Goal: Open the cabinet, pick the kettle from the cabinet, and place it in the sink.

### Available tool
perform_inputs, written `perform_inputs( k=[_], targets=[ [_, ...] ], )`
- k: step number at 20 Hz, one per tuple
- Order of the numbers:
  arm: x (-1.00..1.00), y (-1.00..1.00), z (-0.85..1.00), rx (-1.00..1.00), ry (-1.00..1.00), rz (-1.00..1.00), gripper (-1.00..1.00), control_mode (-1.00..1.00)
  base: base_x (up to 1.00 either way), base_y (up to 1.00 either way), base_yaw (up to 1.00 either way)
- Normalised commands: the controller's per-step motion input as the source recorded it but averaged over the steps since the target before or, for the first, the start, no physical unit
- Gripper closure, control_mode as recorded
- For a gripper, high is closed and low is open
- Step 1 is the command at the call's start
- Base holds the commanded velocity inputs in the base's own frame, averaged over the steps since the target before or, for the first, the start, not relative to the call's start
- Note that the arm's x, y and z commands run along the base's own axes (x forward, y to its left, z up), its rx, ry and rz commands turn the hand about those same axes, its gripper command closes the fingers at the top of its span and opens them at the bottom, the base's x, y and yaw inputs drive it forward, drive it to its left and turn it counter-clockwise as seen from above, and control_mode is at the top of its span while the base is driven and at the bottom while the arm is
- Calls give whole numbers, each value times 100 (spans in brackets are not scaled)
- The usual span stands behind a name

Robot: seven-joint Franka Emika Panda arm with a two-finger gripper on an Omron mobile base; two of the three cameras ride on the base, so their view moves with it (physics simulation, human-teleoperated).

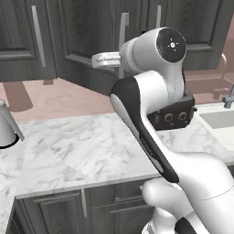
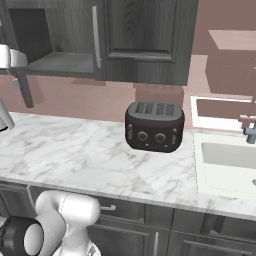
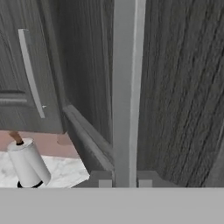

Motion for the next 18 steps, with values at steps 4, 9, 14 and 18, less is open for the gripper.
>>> perform_inputs(
  k=[4, 9, 14, 18],
  targets=[
    [-27, 41, 0, 0, 0, -8, 100, -100, 0, 0, 0],
    [-14, 27, -8, 0, 2, -9, -100, -100, 0, 0, 0],
    [-24, -7, -11, 0, 6, -1, -100, -100, 0, 0, 0],
    [-39, -24, -7, 3, 2, 0, -100, -100, 0, 0, 0]
  ],
)
